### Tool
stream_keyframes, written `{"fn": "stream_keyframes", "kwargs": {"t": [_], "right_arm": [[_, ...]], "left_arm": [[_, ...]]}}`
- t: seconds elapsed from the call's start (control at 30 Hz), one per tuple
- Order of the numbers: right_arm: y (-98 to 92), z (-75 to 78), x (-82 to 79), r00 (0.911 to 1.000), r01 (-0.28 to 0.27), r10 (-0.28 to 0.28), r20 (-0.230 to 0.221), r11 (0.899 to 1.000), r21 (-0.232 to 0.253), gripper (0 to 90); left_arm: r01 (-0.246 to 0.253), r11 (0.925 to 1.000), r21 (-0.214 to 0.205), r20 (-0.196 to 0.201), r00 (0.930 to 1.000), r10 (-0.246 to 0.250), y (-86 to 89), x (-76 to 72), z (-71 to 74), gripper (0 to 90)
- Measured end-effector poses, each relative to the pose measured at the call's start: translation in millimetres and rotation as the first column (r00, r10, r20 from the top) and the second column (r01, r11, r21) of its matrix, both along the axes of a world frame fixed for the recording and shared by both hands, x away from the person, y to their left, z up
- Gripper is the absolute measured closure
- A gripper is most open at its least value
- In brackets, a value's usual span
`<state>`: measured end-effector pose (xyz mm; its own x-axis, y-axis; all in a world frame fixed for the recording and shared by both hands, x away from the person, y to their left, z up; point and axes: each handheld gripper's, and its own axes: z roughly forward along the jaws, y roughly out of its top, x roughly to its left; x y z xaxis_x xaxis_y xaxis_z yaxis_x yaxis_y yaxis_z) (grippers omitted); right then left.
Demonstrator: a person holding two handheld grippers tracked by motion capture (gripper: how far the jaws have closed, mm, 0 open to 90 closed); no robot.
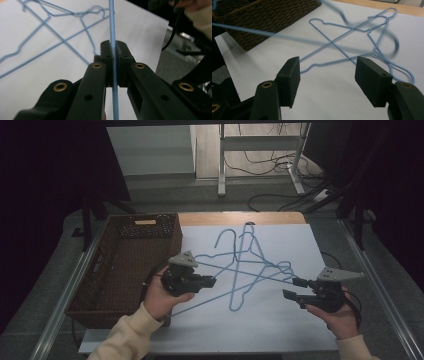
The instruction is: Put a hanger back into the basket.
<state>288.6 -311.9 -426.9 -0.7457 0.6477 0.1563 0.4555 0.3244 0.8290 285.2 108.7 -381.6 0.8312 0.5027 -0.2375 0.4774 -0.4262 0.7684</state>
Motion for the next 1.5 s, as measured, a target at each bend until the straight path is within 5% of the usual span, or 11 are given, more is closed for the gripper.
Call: {"fn": "stream_keyframes", "kwargs": {"t": [0.3,0.47,0.87,1.33,1.5], "right_arm": [[3.2,-3.9,1.1,0.9999,0.005,-0.005,-0.015,1.0,-0.016,34.7],[5.6,-4.8,1.2,0.9999,0.003,-0.004,-0.017,1.0,-0.022,33.6],[4.4,-8.8,3.2,0.9994,0.013,-0.015,-0.031,0.999,-0.04,32.6],[6.4,-12.2,4.8,0.9988,0.015,-0.017,-0.045,0.999,-0.049,32.0],[6.9,-12.7,5.1,0.9988,0.014,-0.016,-0.045,0.999,-0.052,31.9]], "left_arm": [[-0.091,0.9909,-0.099,-0.021,0.9958,0.09,63.0,9.3,18.1,86.5],[-0.175,0.9746,-0.139,-0.02,0.9845,0.174,104.3,14.7,22.9,86.6],[-0.336,0.928,-0.161,-0.021,0.9412,0.337,182.0,13.2,18.5,86.5],[-0.491,0.8597,-0.14,-0.061,0.8708,0.488,253.5,2.1,-18.0,86.5],[-0.506,0.8521,-0.132,-0.075,0.8623,0.501,263.7,2.8,-30.2,86.5]]}}
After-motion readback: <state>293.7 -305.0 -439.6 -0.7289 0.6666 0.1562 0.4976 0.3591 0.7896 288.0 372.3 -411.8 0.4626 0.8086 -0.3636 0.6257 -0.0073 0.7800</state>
